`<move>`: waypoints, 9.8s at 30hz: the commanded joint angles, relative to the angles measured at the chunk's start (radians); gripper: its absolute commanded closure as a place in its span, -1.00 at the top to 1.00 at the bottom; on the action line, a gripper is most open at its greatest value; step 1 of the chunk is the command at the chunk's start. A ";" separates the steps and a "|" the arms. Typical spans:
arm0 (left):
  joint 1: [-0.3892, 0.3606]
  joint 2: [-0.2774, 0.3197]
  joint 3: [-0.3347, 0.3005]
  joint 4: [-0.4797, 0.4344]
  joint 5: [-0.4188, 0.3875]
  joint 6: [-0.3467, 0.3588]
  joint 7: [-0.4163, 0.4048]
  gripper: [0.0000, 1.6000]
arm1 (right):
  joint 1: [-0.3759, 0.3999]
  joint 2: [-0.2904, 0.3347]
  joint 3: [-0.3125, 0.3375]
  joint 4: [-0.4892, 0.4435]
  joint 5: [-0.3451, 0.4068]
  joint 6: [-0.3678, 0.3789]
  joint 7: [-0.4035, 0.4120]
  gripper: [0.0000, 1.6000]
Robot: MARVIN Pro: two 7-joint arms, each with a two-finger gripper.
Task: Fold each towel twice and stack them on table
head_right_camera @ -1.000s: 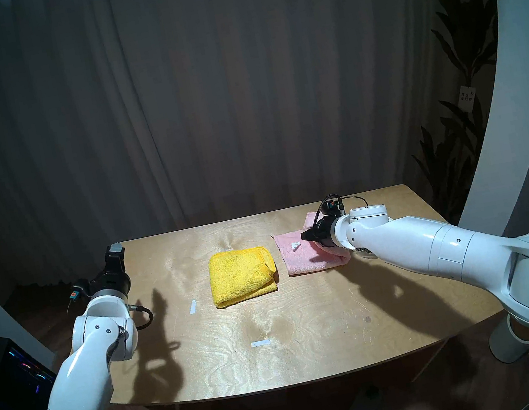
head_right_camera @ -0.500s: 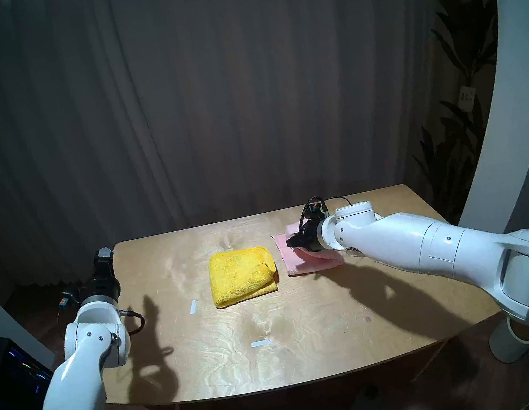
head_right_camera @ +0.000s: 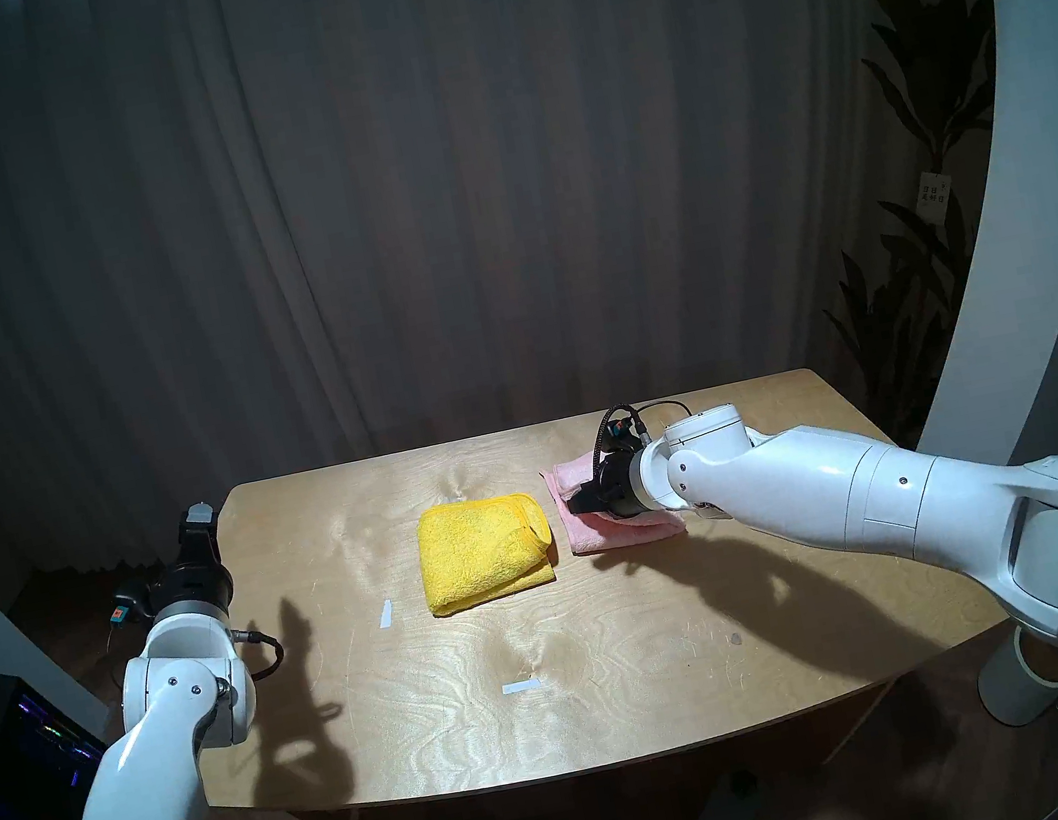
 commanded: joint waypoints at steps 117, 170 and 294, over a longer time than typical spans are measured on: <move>-0.305 -0.337 0.506 0.033 -0.278 0.408 0.190 1.00 | -0.419 0.527 0.188 -0.515 1.354 -0.939 0.104 1.00; -0.511 -0.475 0.564 0.481 -0.274 0.413 0.075 1.00 | -0.338 0.289 0.127 -0.220 1.251 -0.670 -0.064 1.00; -0.447 -0.283 0.314 0.182 -0.102 0.365 -0.021 -1.00 | -0.105 0.062 0.208 -0.248 1.174 -0.662 -0.046 -1.00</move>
